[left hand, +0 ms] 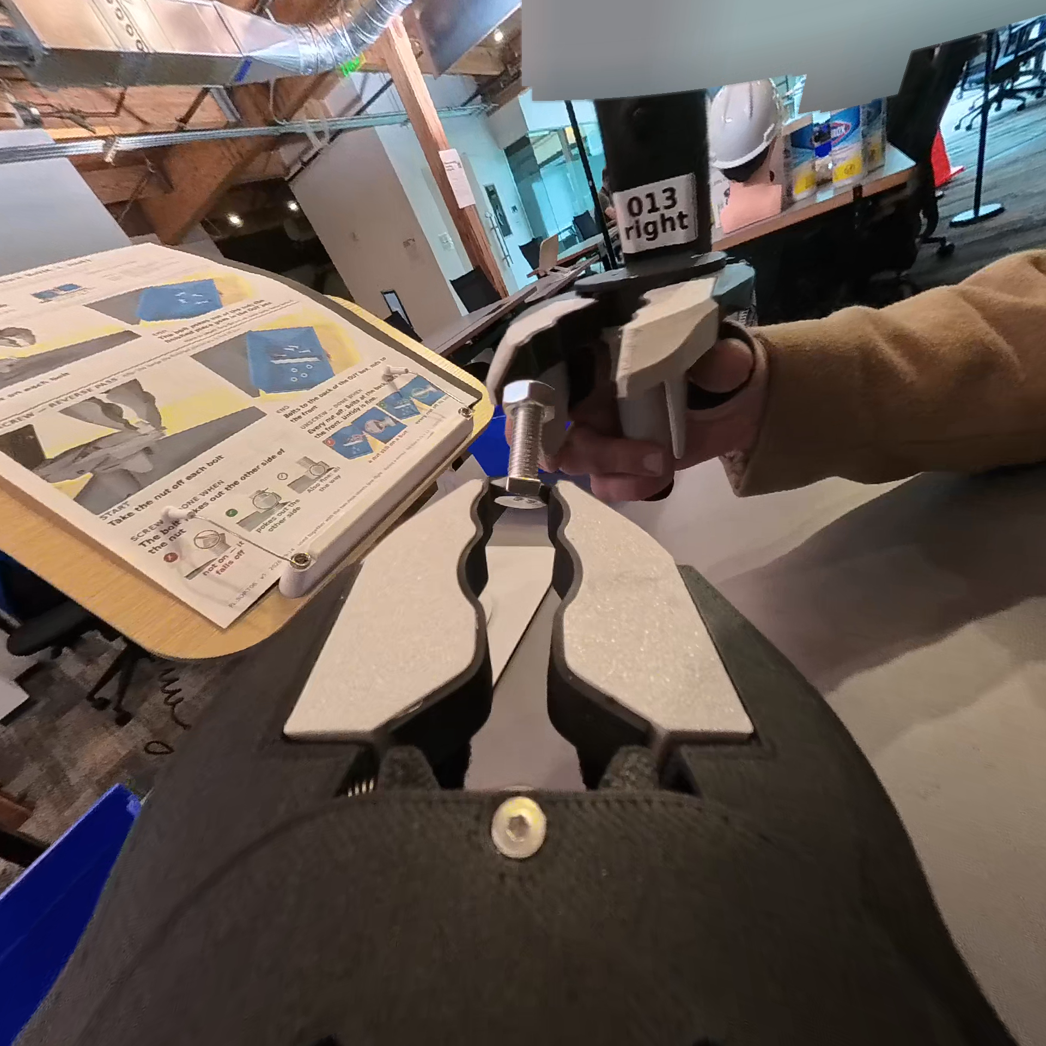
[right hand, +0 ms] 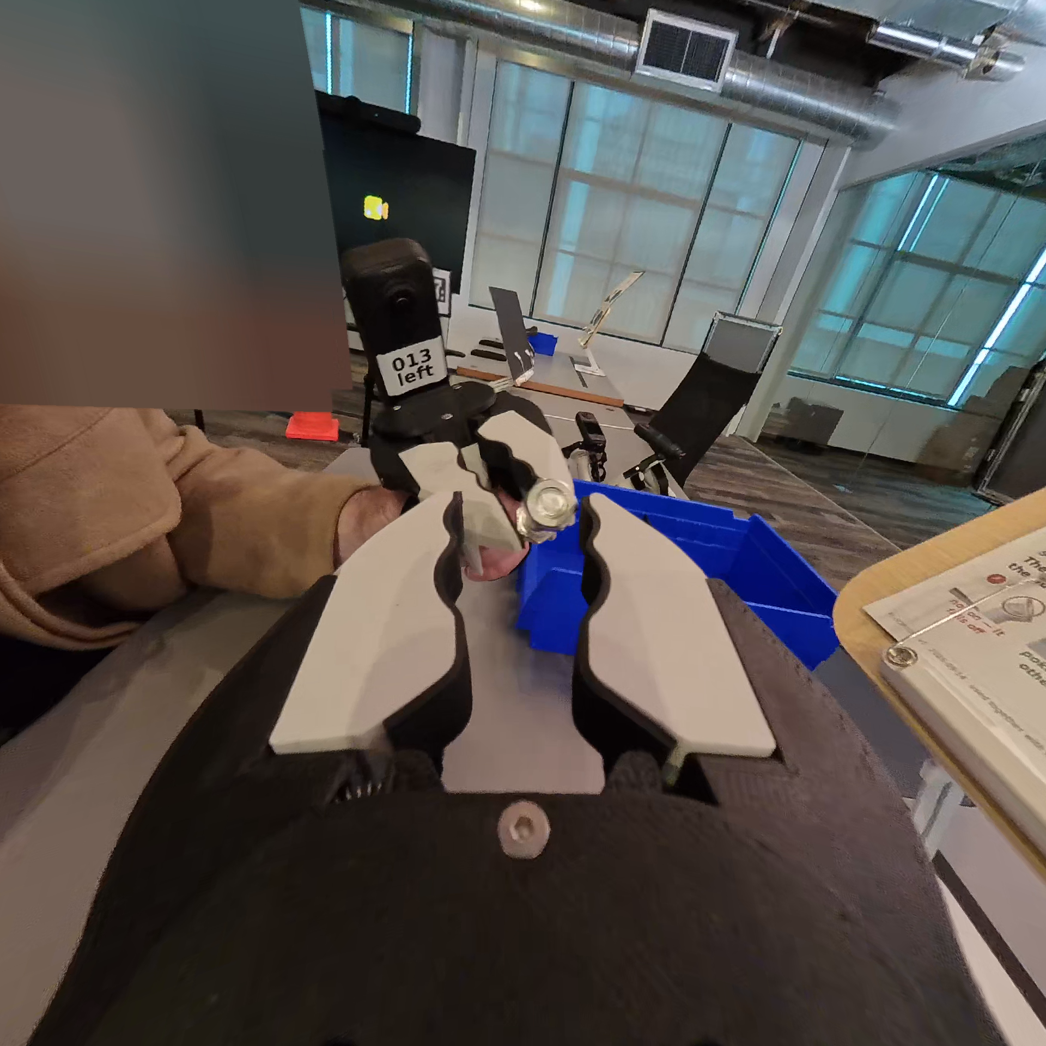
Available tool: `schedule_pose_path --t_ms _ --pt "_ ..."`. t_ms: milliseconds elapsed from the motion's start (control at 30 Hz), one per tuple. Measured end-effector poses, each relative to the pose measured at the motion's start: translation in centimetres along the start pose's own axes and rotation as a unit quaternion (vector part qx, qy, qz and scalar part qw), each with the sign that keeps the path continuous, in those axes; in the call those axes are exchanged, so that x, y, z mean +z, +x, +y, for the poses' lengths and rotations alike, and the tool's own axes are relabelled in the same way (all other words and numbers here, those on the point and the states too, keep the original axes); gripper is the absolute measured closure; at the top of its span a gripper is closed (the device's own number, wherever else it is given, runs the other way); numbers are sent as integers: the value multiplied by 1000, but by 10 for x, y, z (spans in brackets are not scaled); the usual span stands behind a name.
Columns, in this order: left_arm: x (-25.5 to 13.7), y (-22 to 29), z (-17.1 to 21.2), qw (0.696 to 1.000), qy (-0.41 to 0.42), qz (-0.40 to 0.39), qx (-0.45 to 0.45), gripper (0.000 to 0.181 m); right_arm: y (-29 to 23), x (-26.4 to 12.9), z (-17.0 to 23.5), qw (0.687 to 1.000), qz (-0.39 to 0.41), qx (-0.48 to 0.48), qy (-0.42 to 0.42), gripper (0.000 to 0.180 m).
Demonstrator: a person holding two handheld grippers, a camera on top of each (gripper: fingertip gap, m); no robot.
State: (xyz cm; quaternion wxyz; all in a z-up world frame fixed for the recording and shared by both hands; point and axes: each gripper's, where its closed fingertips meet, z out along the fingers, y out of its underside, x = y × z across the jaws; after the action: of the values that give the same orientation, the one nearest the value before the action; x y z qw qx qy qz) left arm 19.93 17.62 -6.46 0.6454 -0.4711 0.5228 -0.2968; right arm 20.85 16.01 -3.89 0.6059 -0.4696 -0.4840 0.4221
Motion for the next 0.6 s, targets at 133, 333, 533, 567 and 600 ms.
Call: schedule_pose_path --t_ms 133,333,533,567,600 --pt "-3 -8 -1 1000 6 -17 -15 163 -6 1 5 1000 -20 3 -17 153" --pt "-7 -9 -3 1000 11 -13 -13 163 -4 3 8 1000 -14 9 -22 150" --pt "-1 -4 0 1000 1 -10 -7 163 -2 4 6 1000 -8 19 -10 140" --pt "-2 -6 0 1000 3 -14 -9 163 -5 4 6 1000 -17 16 -13 146" --pt "-4 -9 0 1000 6 -19 -15 163 -12 3 6 999 -38 13 -15 158"
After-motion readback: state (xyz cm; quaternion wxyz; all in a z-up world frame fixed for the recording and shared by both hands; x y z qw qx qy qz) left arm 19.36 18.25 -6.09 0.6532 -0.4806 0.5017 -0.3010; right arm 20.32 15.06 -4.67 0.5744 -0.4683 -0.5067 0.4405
